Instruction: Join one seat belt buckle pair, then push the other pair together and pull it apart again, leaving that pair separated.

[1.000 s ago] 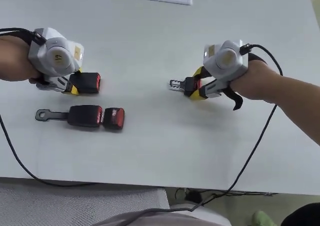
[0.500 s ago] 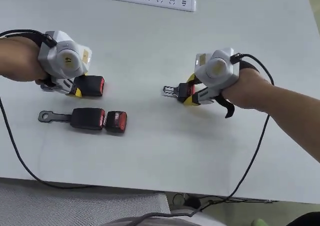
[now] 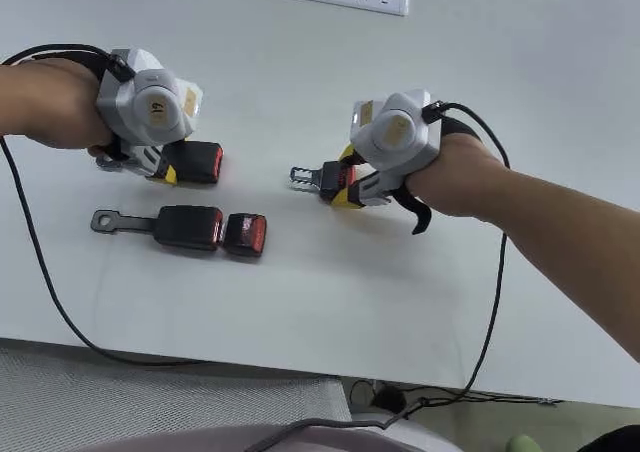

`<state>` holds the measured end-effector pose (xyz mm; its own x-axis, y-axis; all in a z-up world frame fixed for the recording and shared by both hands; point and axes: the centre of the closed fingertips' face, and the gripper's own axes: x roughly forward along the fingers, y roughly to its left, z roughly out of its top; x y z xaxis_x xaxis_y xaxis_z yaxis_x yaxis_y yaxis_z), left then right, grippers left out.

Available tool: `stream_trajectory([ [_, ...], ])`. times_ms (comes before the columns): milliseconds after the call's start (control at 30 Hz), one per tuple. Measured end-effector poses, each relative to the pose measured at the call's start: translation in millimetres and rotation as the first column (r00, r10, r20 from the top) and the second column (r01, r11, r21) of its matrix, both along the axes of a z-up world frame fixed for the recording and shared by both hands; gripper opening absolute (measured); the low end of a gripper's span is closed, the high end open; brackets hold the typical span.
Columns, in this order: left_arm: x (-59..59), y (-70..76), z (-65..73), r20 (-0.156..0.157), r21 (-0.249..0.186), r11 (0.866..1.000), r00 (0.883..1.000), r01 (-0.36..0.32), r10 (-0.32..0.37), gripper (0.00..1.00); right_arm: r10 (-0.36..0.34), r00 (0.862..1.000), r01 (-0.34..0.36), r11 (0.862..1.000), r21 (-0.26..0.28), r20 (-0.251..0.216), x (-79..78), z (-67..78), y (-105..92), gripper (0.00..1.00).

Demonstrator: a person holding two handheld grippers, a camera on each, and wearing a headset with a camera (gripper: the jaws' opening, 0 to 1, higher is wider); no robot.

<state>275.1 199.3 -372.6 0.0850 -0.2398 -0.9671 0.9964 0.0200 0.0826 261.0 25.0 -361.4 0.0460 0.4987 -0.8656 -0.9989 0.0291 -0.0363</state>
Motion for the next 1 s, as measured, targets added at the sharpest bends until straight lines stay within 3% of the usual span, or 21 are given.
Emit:
stream_trajectory([
  [300, -2.0, -0.7, 1.8, -0.001, 0.011, 1.000, 1.000, -0.003, 0.003, 0.32, -0.001, 1.000, 0.001, 1.000, 0.011, -0.007, 4.5, -1.5, 25.5, 0.33],
  [1000, -2.7, -0.8, -0.8, 0.007, 0.015, 1.000, 1.000, 0.002, -0.002, 0.31, -0.017, 1.000, 0.016, 0.998, -0.053, -0.021, 12.2, -8.8, 70.2, 0.33],
])
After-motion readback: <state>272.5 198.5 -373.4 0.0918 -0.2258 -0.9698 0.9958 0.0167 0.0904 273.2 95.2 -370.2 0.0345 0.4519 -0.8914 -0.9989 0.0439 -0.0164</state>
